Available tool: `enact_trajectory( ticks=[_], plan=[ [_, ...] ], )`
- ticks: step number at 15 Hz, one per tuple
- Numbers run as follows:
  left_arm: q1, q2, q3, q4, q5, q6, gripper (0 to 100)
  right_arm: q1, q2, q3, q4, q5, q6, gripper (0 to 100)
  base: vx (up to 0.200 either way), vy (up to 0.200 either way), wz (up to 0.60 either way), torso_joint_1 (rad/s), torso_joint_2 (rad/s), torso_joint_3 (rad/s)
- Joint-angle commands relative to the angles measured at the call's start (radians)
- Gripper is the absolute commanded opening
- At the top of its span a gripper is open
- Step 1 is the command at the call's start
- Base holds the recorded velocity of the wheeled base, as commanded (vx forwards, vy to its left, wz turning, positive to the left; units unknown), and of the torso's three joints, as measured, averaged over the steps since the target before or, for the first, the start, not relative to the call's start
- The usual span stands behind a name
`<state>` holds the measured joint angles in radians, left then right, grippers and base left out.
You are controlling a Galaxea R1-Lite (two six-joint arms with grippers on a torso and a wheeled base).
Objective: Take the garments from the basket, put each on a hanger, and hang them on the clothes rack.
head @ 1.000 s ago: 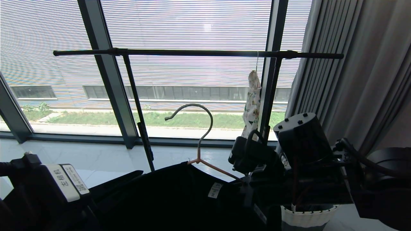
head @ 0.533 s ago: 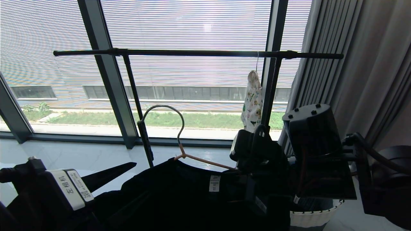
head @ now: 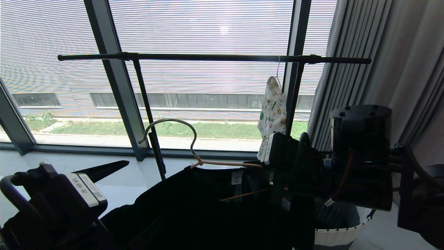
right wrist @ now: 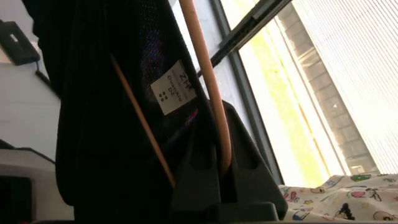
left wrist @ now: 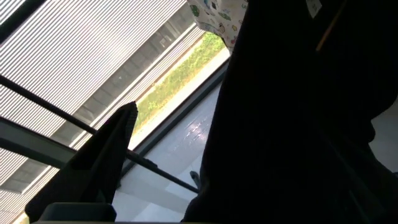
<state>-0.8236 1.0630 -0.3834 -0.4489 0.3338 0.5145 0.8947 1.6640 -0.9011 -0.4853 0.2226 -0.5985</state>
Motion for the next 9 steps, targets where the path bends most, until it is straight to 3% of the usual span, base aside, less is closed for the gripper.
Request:
enact_trajectory(
  ticks=[1,4,6,7,9],
  plan=[
    [0.118,-0.057,0.057,0.001,-0.001,-0.011,100,-0.063,-0.029,0.053,-0.039,0.004,-0.006,0,0.0,0.0,0.0,0.0,0.0,0.0],
    [0.285,-0.124,0.144,0.001,-0.03,-0.045,100,-0.141,-0.076,0.074,-0.05,0.012,-0.003,0,0.0,0.0,0.0,0.0,0.0,0.0],
    [0.376,-0.074,0.106,0.001,-0.084,-0.189,100,-0.169,-0.102,0.074,-0.052,0.014,0.005,0,0.0,0.0,0.0,0.0,0.0,0.0],
    [0.377,-0.049,0.092,0.001,-0.085,-0.223,100,-0.171,-0.11,0.074,-0.052,0.021,0.013,0,0.0,0.0,0.0,0.0,0.0,0.0],
    [0.377,0.009,0.087,-0.001,-0.09,-0.221,100,-0.169,-0.116,0.074,-0.053,0.024,0.037,0,0.0,0.0,0.0,0.0,0.0,0.0]
  ],
)
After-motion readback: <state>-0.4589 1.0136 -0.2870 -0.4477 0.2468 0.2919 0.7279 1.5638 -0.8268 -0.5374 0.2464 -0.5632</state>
